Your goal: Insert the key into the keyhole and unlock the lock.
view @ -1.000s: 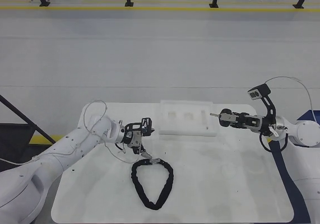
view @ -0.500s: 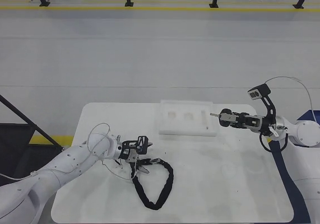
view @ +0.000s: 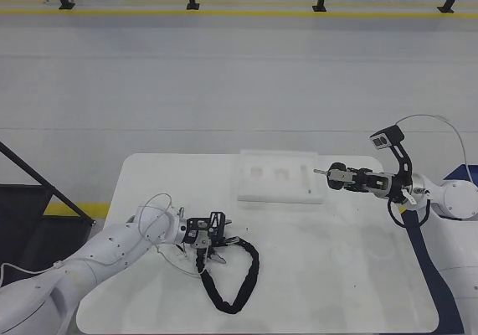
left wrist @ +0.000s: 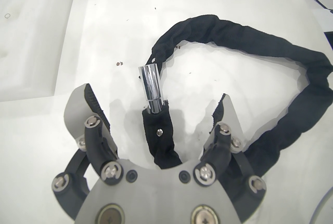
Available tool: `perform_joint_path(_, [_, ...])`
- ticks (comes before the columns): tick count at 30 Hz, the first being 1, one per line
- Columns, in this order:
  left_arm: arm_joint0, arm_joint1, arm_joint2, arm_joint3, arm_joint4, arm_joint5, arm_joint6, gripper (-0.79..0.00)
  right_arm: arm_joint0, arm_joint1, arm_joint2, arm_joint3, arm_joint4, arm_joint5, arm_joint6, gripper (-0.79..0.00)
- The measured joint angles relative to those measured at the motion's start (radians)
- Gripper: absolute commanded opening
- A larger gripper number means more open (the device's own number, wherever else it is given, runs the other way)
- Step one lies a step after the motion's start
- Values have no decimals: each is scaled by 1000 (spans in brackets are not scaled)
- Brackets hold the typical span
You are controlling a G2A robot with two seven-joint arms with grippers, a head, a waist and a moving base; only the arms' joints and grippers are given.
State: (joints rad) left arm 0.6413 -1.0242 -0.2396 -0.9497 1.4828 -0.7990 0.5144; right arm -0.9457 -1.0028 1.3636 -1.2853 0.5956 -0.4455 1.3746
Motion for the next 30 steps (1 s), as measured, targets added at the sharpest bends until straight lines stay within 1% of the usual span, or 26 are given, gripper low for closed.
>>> perform_joint_path(2, [2,-6,-3,7,8,2,-2,-409,0,0,0,0,0,0,0,-785])
perform_joint_path(4, [4,-12,-6,17,16,4,-2,-462,0,0,0,0,0,0,0,-785])
perform_joint_path(5, [5,-15,-7,21,19,4,-3,-517,0,0,0,0,0,0,0,-785])
perform_joint_path(6, [6,-19,-8,26,23,3,-3,-588,0,0,0,0,0,0,0,-785])
perform_joint_path(7, [6,-21,-10,30,27,1,-4,-677,0,0,0,0,0,0,0,-785])
perform_joint_path(9, [7,-27,-13,37,35,-1,-6,-785,0,0,0,0,0,0,0,-785])
perform_joint_path(17, [4,-46,-36,61,29,-17,-22,-785,0,0,0,0,0,0,0,-785])
perform_joint_path(22, [-8,-53,-70,57,-16,-51,-26,-785,0,0,0,0,0,0,0,-785])
perform_joint_path(26, [-17,-47,-104,37,-48,-84,-1,-785,0,0,0,0,0,0,0,-785])
perform_joint_path(30, [-18,-30,-144,-5,-64,-133,67,-785,0,0,0,0,0,0,0,-785])
